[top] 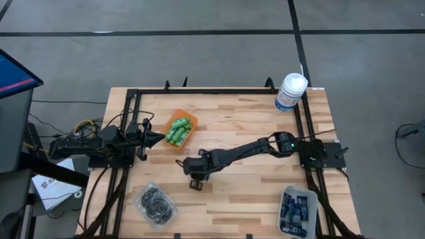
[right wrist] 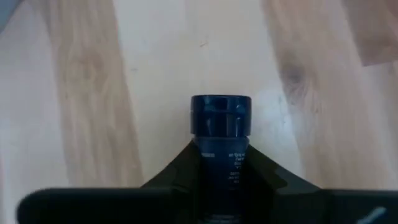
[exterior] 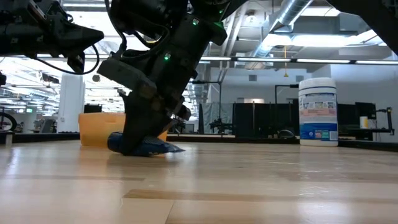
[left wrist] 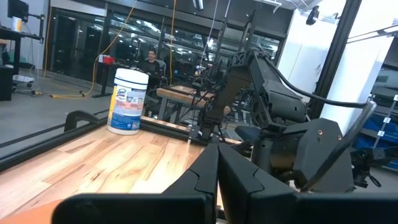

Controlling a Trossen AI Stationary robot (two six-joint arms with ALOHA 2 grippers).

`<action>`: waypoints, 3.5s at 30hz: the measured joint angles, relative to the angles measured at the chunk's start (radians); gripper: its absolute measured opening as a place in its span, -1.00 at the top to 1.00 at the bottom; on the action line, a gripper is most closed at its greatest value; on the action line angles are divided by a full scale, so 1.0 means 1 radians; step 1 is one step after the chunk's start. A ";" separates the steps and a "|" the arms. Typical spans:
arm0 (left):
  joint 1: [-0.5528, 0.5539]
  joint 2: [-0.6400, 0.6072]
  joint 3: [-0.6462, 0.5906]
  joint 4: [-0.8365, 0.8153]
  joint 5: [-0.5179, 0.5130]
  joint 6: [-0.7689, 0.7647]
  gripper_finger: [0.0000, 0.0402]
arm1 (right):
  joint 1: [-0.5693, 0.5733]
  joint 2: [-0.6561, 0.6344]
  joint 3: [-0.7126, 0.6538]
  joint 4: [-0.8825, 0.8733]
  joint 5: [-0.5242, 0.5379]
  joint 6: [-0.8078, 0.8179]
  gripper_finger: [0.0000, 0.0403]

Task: Pick & Place Travel size toiletries
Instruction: Put the dark blue shave cream into the gray bin, then return to Home Position

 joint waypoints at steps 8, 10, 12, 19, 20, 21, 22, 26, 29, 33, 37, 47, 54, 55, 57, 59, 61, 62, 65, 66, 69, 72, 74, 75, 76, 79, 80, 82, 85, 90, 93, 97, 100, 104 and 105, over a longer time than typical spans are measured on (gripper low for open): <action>0.000 0.000 0.000 0.000 -0.004 0.000 0.99 | -0.015 0.000 -0.001 -0.007 -0.127 0.002 0.72; 0.000 0.000 0.000 0.000 -0.004 0.000 0.99 | -0.016 -0.014 -0.001 -0.018 -0.131 0.003 0.72; 0.000 0.000 0.000 0.000 -0.004 0.000 0.99 | -0.017 -0.019 -0.003 -0.029 -0.136 0.003 0.72; 0.000 0.000 0.000 0.000 -0.003 0.000 0.99 | -0.023 -0.047 -0.006 -0.084 -0.145 0.004 0.72; 0.000 0.000 0.000 0.000 -0.003 0.000 0.99 | -0.022 -0.053 -0.007 -0.109 -0.145 0.001 0.72; 0.000 0.000 0.000 0.000 -0.003 0.000 0.99 | -0.022 -0.055 -0.008 -0.125 -0.145 -0.001 0.72; 0.000 0.000 0.000 0.000 -0.003 0.000 0.99 | -0.021 -0.057 -0.008 -0.131 -0.143 -0.002 0.72; 0.000 0.000 0.000 0.001 -0.003 0.000 0.99 | -0.015 -0.083 -0.010 -0.226 -0.139 -0.012 0.73; 0.000 0.000 0.000 0.000 -0.003 0.000 0.99 | -0.004 -0.110 -0.010 -0.325 -0.136 -0.022 0.73; 0.000 0.000 0.000 0.001 0.000 0.000 0.99 | 0.024 -0.152 -0.010 -0.474 -0.131 -0.004 0.73; 0.000 0.000 0.000 0.001 0.000 0.000 0.99 | 0.076 -0.207 -0.044 -0.551 -0.131 0.077 0.73; 0.000 0.000 0.000 0.001 0.000 0.000 0.99 | 0.228 -0.430 -0.229 -0.683 -0.131 0.477 0.73; 0.000 0.000 0.000 0.001 -0.004 0.000 0.99 | 0.365 -0.602 -0.330 -0.799 -0.131 0.856 0.73; 0.000 0.000 0.000 0.001 -0.004 0.000 0.99 | 0.388 -0.620 -0.339 -0.818 -0.131 0.905 0.73; 0.000 0.000 0.000 0.001 -0.004 0.000 0.99 | 0.434 -0.650 -0.353 -0.852 -0.131 1.006 0.73; 0.000 0.000 0.000 0.001 -0.004 0.000 0.99 | 0.481 -0.677 -0.369 -0.886 -0.131 1.107 0.73; 0.000 0.000 0.000 0.001 -0.003 0.000 0.99 | 0.529 -0.702 -0.388 -0.902 -0.137 1.205 0.73; 0.000 0.000 0.000 0.001 -0.003 0.000 0.99 | 0.551 -0.711 -0.399 -0.903 -0.149 1.253 0.73; 0.000 0.000 0.000 0.001 -0.003 0.000 0.99 | 0.624 -0.721 -0.425 -0.904 -0.173 1.383 0.73; 0.000 0.000 0.000 0.001 -0.003 0.000 0.99 | 0.646 -0.721 -0.433 -0.904 -0.189 1.426 0.73; 0.000 0.000 0.000 0.001 -0.003 0.000 0.99 | 0.715 -0.722 -0.469 -0.892 -0.247 1.550 0.73; 0.000 0.000 0.000 0.001 -0.003 0.000 0.99 | 0.773 -0.719 -0.498 -0.879 -0.284 1.687 0.72; 0.000 0.000 0.000 0.001 -0.002 0.000 0.99 | 0.804 -0.716 -0.512 -0.867 -0.289 1.777 0.72; 0.000 0.000 0.000 0.000 -0.002 0.000 0.99 | 0.818 -0.716 -0.520 -0.859 -0.289 1.819 0.72; 0.000 0.000 0.000 0.001 -0.002 0.000 0.99 | 0.829 -0.716 -0.528 -0.848 -0.289 1.855 0.72; 0.000 0.000 0.000 0.001 0.000 0.000 0.99 | 0.835 -0.715 -0.555 -0.792 -0.308 1.875 0.72; 0.000 0.000 0.000 0.000 0.001 0.000 0.99 | 0.835 -0.715 -0.562 -0.785 -0.311 1.875 0.72; 0.000 0.000 0.000 0.001 0.001 0.000 0.99 | 0.833 -0.716 -0.580 -0.757 -0.311 1.875 0.72; 0.000 0.000 0.000 0.000 0.000 0.000 0.99 | 0.833 -0.715 -0.609 -0.711 -0.310 1.874 0.72; 0.000 0.000 0.000 0.001 0.000 0.000 0.99 | 0.833 -0.715 -0.621 -0.690 -0.310 1.865 0.69; 0.000 0.000 0.000 0.000 0.000 0.000 0.99 | 0.827 -0.715 -0.621 -0.689 -0.308 1.846 0.59; 0.000 0.000 0.000 0.000 0.000 0.000 0.99 | 0.827 -0.715 -0.621 -0.682 -0.286 1.840 0.33; 0.000 0.000 0.000 0.000 -0.001 0.000 0.99 | 0.827 -0.715 -0.621 -0.666 -0.266 1.834 0.09; 0.000 0.000 0.000 0.000 -0.004 0.000 0.99 | 0.819 -0.715 -0.590 -0.676 -0.167 1.806 -0.17; 0.000 0.000 0.000 0.000 -0.004 0.000 0.99 | 0.812 -0.715 -0.570 -0.689 -0.118 1.784 -0.21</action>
